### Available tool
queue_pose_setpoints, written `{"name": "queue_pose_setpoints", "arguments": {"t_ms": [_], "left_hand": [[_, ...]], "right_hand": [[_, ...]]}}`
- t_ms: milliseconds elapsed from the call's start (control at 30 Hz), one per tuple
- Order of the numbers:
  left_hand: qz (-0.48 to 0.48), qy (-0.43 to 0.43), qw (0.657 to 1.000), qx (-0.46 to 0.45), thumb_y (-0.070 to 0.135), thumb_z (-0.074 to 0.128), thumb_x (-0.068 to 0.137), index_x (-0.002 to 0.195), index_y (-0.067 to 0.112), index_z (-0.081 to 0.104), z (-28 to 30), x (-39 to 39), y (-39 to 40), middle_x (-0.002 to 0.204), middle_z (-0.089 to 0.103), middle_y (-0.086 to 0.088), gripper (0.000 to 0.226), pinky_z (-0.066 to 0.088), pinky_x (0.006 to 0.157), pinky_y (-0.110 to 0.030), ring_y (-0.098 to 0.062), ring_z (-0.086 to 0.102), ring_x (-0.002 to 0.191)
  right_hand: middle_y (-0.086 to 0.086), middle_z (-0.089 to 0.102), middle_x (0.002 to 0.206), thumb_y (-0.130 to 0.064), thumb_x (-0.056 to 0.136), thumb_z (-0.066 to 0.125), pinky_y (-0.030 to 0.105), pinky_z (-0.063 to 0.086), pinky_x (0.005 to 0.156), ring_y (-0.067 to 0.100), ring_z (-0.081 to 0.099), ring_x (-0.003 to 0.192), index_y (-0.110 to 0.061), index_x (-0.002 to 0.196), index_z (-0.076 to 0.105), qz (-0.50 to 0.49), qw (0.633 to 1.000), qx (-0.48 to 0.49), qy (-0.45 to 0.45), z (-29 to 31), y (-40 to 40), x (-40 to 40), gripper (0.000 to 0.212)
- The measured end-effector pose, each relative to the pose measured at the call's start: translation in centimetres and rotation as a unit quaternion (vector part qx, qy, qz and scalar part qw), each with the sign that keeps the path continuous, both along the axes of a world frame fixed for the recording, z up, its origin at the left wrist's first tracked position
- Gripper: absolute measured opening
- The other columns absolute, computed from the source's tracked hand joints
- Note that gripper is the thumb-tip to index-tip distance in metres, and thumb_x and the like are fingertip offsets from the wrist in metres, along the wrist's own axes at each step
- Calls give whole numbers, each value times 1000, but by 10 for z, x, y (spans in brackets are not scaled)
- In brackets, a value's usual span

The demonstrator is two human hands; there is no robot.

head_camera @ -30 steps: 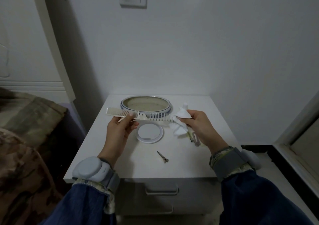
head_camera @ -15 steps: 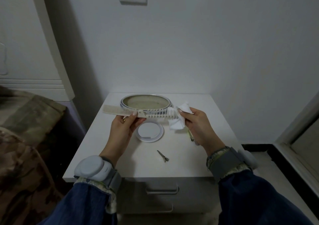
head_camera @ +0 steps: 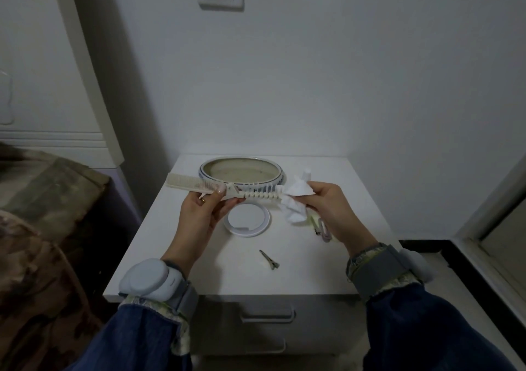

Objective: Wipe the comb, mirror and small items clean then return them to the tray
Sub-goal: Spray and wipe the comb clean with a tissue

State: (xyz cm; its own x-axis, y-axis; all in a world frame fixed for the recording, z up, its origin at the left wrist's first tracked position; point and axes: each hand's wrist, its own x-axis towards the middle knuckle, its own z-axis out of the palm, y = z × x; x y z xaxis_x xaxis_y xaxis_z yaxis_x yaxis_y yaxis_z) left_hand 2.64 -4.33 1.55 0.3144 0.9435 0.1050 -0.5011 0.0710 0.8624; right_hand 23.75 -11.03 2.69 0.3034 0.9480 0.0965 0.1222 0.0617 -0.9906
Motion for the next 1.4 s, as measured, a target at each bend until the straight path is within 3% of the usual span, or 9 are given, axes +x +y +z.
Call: {"name": "queue_pose_setpoints", "arguments": {"t_ms": [167, 333, 467, 600, 733, 867, 1167, 1300, 1400], "left_hand": [[-9, 10, 1000, 8, 18, 62, 78, 120, 4, 51, -2, -2, 1, 100, 72, -10, 46, 58, 78, -27, -29, 70, 90], [-15, 0, 1000, 7, 15, 58, 81, 120, 2, 51, 0, 1, -2, 96, 73, -9, 42, 58, 74, -23, -25, 71, 86], [-11, 3, 1000, 7, 5, 47, 92, 116, 3, 53, 1, 2, -2, 92, 74, -7, 24, 57, 74, -22, -22, 71, 83], [7, 6, 1000, 5, 3, 48, 93, 114, 2, 53, 0, 0, -1, 90, 74, -7, 22, 56, 70, -20, -22, 71, 82], [24, -10, 1000, 6, 10, 63, 79, 107, 2, 59, 1, 1, -2, 91, 74, -8, 29, 56, 73, -22, -22, 71, 86], [12, -6, 1000, 8, 20, 73, 61, 101, 0, 64, 2, 2, -4, 94, 73, -12, 45, 55, 75, -21, -23, 70, 92], [-25, 27, 999, 3, 15, 67, 71, 98, 1, 66, -2, 1, -4, 98, 72, -14, 30, 55, 83, -25, -23, 69, 95], [-44, 34, 998, 3, 15, 67, 72, 99, 0, 65, -3, 0, -2, 102, 71, -15, 31, 54, 87, -29, -25, 68, 97], [-44, 22, 999, -3, 20, 72, 63, 96, 0, 62, -2, 3, -1, 100, 71, -16, 40, 55, 85, -27, -25, 68, 96]], "right_hand": [[5, 64, 71, -5, 81, 67, 24, 45, 68, 13, 58, 71, -7, 83, 71, 14, 998, 5, -67, 1, -2, 1, 4], [13, 62, 79, -11, 83, 65, 34, 47, 72, 20, 59, 75, 14, 90, 64, -6, 1000, 12, -3, -3, 1, 1, 26], [3, 69, 75, -4, 86, 58, 25, 54, 70, 12, 66, 71, 0, 93, 67, -1, 998, 21, 67, -2, 2, -5, 12], [16, 67, 91, -4, 86, 58, 43, 53, 81, 27, 64, 85, -3, 94, 67, -41, 991, 40, 124, -1, 2, -2, 12], [15, 64, 75, -6, 82, 65, 35, 52, 72, 16, 61, 71, 15, 86, 64, -69, 996, 52, 38, -2, 2, 1, 22], [4, 62, 68, -9, 79, 70, 13, 44, 68, 1, 57, 63, 3, 74, 68, -67, 997, 39, -24, -5, 4, -6, 13], [14, 61, 76, -8, 79, 69, 24, 38, 66, 13, 52, 70, 5, 83, 70, -124, 990, 48, -57, -10, 8, -6, 13], [10, 65, 78, -8, 77, 72, 17, 39, 62, 9, 54, 67, -1, 81, 72, -149, 982, 68, -93, -11, 8, -7, 8], [7, 65, 77, -10, 77, 72, 26, 41, 63, 17, 57, 70, -4, 76, 70, -171, 971, 89, -143, -15, 11, -8, 7]]}}
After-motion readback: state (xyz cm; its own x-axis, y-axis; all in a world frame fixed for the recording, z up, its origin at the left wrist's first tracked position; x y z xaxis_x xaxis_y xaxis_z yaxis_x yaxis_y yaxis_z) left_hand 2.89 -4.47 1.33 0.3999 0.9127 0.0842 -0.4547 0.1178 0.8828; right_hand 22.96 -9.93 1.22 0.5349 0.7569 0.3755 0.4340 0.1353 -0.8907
